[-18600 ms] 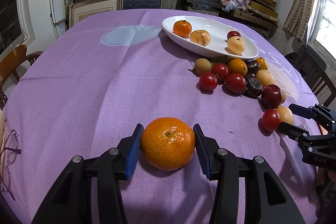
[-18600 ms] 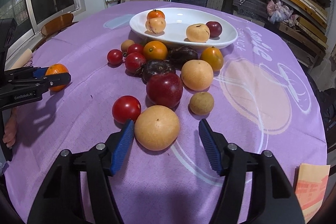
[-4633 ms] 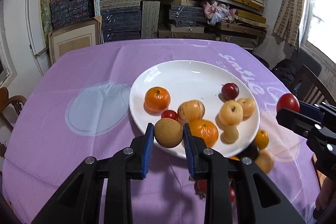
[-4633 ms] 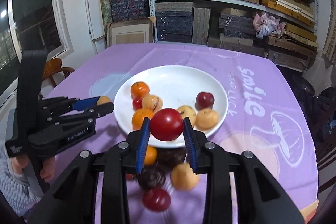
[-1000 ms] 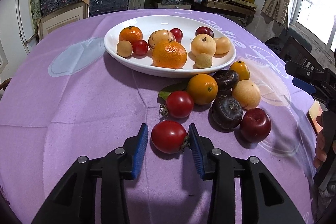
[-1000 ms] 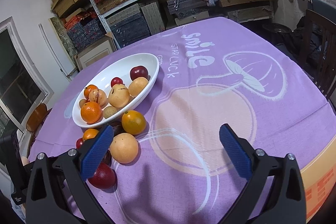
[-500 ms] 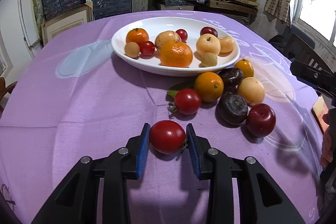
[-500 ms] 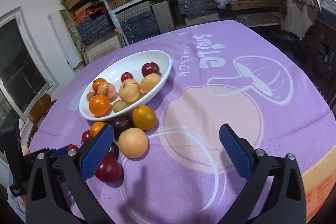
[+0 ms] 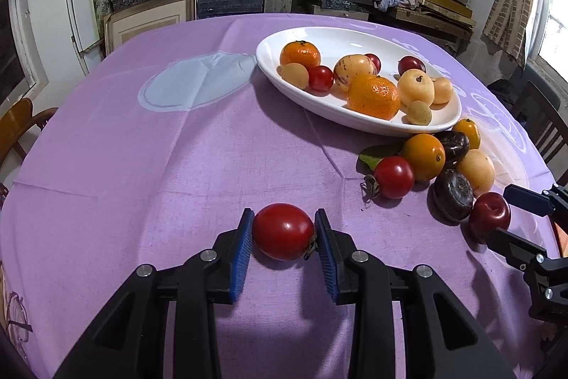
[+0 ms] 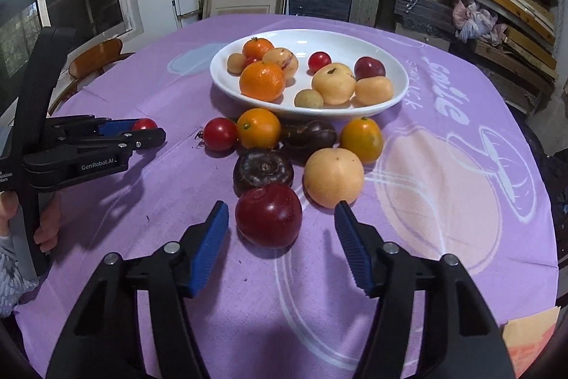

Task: Organize fruits
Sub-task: 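Grasp a red apple with the right gripper, then carry the red apple onto the white plate with the right gripper while the left gripper holds the tomato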

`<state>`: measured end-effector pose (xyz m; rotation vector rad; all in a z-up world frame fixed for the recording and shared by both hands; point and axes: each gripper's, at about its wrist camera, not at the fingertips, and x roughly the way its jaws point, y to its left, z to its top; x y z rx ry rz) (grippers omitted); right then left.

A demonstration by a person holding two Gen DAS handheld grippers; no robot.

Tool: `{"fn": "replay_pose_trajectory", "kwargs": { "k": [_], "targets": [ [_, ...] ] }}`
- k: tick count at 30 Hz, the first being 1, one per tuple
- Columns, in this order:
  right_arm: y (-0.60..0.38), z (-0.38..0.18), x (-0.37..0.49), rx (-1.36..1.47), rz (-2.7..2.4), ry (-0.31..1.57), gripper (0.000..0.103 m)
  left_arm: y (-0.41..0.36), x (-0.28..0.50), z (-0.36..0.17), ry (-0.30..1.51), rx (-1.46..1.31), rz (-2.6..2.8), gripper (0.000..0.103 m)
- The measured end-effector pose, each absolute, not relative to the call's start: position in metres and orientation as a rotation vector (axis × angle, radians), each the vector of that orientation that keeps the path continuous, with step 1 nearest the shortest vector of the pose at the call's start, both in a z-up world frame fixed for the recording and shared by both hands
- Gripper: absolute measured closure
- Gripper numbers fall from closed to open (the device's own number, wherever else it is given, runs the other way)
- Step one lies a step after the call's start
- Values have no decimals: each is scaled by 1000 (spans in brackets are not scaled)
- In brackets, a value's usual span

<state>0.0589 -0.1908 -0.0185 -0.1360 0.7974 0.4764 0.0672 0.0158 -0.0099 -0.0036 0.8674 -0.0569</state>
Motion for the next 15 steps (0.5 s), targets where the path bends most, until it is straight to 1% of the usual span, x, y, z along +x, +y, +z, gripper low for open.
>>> {"fn": "replay_pose_trajectory", "kwargs": {
  "k": [2, 4, 8, 10, 15],
  "targets": [
    [-191, -18, 57, -124, 492, 798, 45, 15, 66, -10, 867, 0, -59, 68],
    [-190, -18, 56, -123, 506, 805, 51, 15, 67, -11, 868, -1, -60, 68],
    [-188, -24, 59, -124, 518, 835, 56, 15, 68, -11, 869, -3, -61, 68],
    [-187, -25, 59, -117, 523, 842, 62, 15, 68, -11, 868, 0, -61, 68],
    [-186, -27, 59, -118, 520, 836, 62, 16, 68, -11, 869, -4, -74, 68]
  ]
}}
